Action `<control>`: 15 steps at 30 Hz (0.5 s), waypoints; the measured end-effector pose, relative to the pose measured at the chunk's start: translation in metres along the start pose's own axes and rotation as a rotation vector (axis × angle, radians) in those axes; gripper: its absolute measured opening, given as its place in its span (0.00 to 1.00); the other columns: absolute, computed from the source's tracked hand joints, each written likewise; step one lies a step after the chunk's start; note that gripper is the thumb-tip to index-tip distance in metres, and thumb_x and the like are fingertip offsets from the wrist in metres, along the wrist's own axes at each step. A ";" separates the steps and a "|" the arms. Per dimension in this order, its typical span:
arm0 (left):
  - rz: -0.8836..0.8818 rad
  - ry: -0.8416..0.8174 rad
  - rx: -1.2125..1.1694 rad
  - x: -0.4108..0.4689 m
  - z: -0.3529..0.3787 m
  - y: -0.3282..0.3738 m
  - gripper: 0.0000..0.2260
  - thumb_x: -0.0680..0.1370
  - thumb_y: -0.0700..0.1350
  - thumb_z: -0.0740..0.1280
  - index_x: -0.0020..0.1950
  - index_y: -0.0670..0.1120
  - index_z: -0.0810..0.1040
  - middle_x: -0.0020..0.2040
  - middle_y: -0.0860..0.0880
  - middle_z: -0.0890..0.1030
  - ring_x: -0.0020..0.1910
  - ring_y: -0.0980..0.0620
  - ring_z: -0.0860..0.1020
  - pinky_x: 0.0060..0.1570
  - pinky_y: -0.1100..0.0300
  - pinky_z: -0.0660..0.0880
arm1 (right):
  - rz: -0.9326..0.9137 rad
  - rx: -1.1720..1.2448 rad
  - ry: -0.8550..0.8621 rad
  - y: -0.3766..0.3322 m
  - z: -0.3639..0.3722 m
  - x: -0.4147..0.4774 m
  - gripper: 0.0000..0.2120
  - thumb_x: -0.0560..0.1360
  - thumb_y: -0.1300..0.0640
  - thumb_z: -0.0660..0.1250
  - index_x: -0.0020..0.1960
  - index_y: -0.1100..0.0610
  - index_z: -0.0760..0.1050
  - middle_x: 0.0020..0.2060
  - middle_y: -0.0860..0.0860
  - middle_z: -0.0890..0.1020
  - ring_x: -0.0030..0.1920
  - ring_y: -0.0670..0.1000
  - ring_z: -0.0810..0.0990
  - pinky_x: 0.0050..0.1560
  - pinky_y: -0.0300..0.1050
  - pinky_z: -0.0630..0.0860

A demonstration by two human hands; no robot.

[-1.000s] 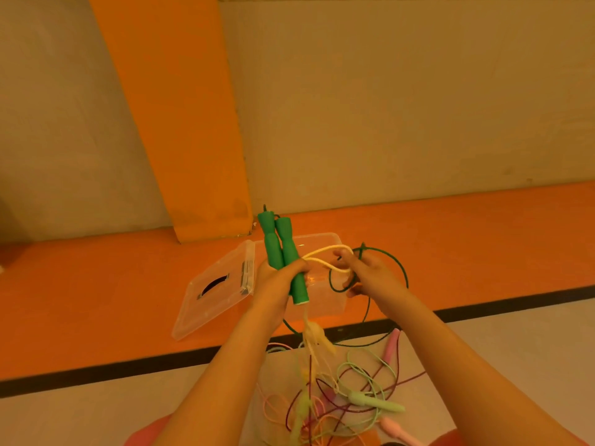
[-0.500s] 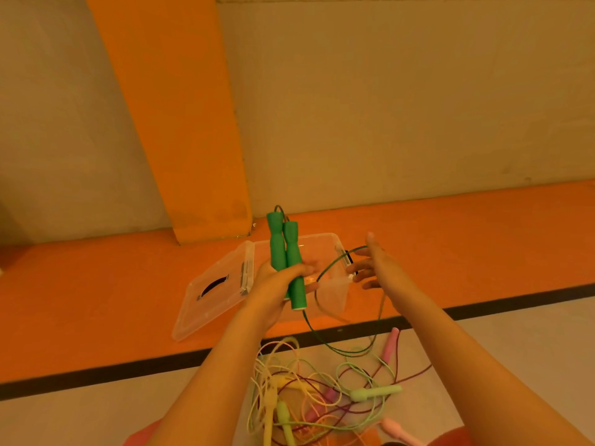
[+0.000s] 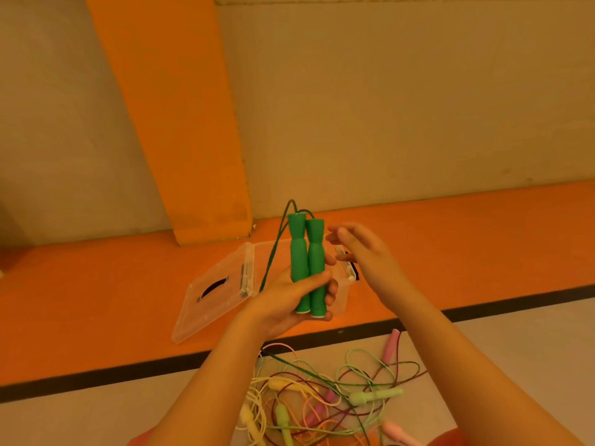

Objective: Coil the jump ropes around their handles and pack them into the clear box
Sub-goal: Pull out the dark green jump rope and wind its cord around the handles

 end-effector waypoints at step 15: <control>-0.107 -0.367 -0.195 -0.004 0.027 0.000 0.13 0.74 0.44 0.71 0.52 0.43 0.71 0.33 0.51 0.68 0.27 0.58 0.68 0.29 0.65 0.68 | -0.045 0.384 -0.031 0.008 0.000 0.023 0.35 0.67 0.23 0.53 0.53 0.50 0.77 0.50 0.47 0.82 0.55 0.48 0.78 0.60 0.44 0.71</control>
Point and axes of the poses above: each hand's wrist, its own x-axis towards the middle knuckle, its own z-axis out of the palm, y = z × x, the point moved 7 cm from there along x, towards the middle knuckle
